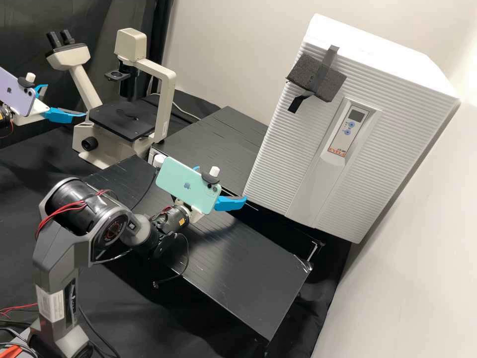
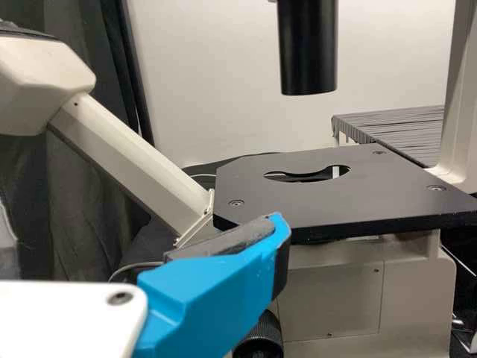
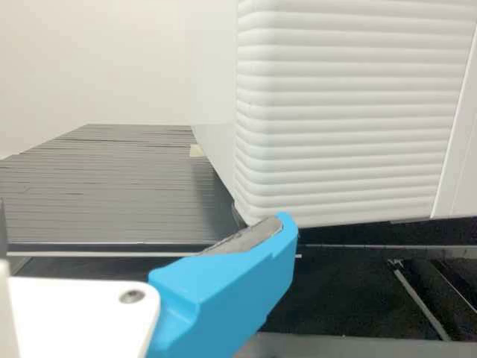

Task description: Open the incubator door.

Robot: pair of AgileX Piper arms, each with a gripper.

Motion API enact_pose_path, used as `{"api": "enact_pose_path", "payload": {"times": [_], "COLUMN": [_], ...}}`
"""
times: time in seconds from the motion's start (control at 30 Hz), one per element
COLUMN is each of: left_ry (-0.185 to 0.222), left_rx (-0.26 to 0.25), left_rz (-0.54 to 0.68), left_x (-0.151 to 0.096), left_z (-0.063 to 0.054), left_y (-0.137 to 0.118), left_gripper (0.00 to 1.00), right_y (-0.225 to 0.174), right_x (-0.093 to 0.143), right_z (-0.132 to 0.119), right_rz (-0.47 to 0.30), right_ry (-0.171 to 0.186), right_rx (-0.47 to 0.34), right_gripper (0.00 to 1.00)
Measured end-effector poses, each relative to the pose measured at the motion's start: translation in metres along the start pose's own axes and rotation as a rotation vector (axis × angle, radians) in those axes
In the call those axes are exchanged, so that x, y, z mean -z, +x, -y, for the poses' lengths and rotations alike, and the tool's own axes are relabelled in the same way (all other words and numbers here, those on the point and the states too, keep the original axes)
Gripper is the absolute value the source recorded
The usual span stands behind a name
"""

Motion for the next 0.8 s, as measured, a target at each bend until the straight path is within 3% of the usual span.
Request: {"api": "enact_pose_path", "payload": {"times": [0.43, 0.8], "left_ry": [0.0, 0.0], "left_rx": [0.0, 0.0], "left_rz": [0.0, 0.0], "left_x": [0.0, 0.0], "left_z": [0.0, 0.0], "left_y": [0.0, 0.0], "left_gripper": [1.0, 1.0], "right_y": [-0.001, 0.0], "right_x": [-0.001, 0.028], "right_z": [-0.003, -0.066], "right_rz": [-0.001, -0.091], "right_ry": [-0.004, 0.03], "right_rx": [-0.008, -0.223], "right_gripper": [1.0, 1.0]}}
